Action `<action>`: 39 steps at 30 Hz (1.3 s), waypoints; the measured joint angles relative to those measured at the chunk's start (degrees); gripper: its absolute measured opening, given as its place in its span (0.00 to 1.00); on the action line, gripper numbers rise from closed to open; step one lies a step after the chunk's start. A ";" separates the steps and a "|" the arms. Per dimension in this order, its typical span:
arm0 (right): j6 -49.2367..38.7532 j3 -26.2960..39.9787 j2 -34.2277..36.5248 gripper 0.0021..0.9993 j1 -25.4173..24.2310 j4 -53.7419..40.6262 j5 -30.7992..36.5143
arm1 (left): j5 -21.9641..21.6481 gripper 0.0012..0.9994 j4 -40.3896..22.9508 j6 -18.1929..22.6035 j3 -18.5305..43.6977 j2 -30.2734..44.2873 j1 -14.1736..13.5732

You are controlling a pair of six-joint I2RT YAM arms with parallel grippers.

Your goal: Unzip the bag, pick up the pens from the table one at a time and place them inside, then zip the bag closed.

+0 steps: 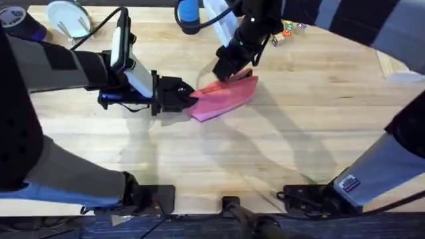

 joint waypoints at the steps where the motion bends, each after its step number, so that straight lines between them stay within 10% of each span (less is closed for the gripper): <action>1: 0.09 0.00 0.02 0.05 0.00 0.00 0.06 | 0.00 0.04 0.00 0.00 0.00 0.00 0.00; 24: 0.09 0.00 0.00 0.03 -1.10 -2.93 0.43 | 0.02 0.04 -0.46 0.00 0.00 0.00 -0.04; 39: 0.99 0.00 0.00 0.03 -13.52 -4.24 -1.38 | 0.27 0.04 -0.17 0.02 0.00 0.00 -0.36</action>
